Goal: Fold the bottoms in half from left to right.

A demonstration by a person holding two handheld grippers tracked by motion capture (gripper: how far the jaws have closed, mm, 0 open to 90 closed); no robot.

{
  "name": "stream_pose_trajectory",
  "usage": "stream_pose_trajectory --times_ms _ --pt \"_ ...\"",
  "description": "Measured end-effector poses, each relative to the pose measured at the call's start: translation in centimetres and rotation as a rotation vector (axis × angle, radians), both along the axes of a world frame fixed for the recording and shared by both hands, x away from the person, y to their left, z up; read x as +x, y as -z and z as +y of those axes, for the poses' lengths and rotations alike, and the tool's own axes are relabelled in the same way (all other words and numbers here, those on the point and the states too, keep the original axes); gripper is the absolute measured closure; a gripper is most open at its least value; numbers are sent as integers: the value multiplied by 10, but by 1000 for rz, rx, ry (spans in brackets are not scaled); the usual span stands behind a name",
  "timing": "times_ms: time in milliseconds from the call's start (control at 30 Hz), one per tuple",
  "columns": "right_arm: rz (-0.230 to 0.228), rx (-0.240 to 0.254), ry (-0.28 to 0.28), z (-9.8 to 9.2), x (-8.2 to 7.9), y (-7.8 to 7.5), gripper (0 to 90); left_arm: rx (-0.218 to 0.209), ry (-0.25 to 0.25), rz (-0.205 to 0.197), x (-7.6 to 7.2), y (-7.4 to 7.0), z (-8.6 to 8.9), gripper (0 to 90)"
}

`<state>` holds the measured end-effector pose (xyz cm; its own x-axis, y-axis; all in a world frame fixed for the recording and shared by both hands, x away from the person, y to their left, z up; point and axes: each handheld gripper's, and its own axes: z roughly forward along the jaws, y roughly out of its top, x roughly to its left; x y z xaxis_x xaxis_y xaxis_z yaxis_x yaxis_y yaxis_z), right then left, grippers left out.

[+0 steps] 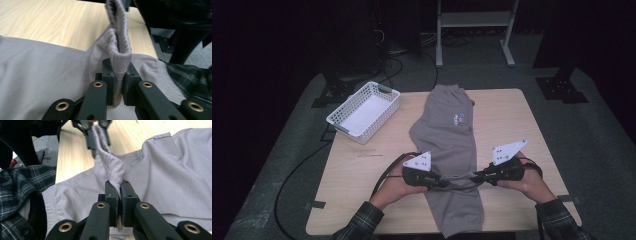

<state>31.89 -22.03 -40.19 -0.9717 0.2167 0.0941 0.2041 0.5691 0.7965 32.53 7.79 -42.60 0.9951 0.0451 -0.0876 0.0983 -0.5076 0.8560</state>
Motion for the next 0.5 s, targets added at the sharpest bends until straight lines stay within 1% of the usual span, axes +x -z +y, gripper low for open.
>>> stream_pose_trajectory --times_ms 33,100,133,167,233,300,367,400,433,467,500 --pt "-4 -2 4 1 -2 0 853 13 -1 8 -5 -2 0 829" --pt "-13 -15 -2 3 -7 1 852 19 0 20 -13 -2 1 830" --pt "-19 -26 -11 4 -10 2 852 31 -1 29 -19 -2 0 830" --pt "-17 -35 -18 5 -13 3 852 45 -7 34 -25 0 0 830" --pt "-10 -58 -39 7 -20 10 852 63 4 47 -35 4 -1 826" --pt "7 -84 -54 8 -26 16 853 103 1 62 -44 11 -3 824" --pt "24 -119 -74 11 -33 27 853 143 3 74 -52 19 -6 821" --pt "40 -138 -85 12 -36 32 854 164 -1 76 -55 23 -7 819" --pt "48 -163 -94 13 -39 38 854 195 -4 78 -57 29 -9 817" --pt "59 -194 -102 15 -41 44 854 214 -5 82 -58 32 -10 814" --pt "70 -206 -102 16 -42 48 855 238 -8 82 -58 36 -12 814"
